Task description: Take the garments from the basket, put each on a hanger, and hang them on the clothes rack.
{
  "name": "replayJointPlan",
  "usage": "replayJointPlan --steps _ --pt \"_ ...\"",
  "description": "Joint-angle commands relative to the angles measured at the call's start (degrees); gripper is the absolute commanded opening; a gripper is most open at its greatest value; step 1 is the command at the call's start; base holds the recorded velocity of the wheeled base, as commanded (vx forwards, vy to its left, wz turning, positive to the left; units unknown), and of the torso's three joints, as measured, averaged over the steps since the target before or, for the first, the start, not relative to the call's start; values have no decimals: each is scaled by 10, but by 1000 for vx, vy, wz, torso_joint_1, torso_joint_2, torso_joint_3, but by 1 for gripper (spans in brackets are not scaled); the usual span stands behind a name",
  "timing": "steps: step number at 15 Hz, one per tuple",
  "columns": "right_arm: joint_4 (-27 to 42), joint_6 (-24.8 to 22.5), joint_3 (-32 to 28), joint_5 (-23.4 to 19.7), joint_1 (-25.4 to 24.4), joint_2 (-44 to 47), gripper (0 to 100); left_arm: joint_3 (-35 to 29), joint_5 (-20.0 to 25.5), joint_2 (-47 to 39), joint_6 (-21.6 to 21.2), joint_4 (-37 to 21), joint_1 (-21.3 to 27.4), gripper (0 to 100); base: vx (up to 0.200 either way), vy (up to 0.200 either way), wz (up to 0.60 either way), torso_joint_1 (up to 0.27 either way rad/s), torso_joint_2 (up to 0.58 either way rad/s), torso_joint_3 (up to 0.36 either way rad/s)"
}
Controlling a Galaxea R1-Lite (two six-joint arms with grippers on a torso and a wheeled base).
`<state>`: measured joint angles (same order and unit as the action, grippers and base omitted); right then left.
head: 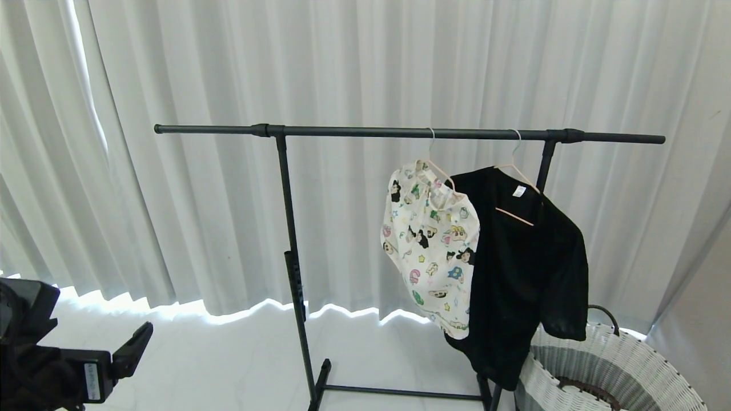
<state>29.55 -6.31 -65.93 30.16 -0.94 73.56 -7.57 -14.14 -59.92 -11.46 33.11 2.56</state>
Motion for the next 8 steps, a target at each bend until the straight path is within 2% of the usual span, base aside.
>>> replayJointPlan --steps 1,4,5,7,8 --pt "-3 2 21 0 0 -26 100 72 -1 87 -1 0 0 100 0 0 0 -198 461 261" --pt "-19 28 91 0 0 -81 100 76 -7 208 1 -110 -2 100 0 0 0 -214 492 279" --pt "-23 50 132 2 1 -114 100 76 -9 292 0 -198 -2 100 0 0 0 -207 491 281" --pt "-23 68 167 2 10 -156 100 74 -7 437 -1 -314 -2 100 0 0 0 -198 481 286" --pt "-23 68 183 2 15 -181 100 64 -9 462 4 -322 -4 100 0 0 0 -193 486 290"
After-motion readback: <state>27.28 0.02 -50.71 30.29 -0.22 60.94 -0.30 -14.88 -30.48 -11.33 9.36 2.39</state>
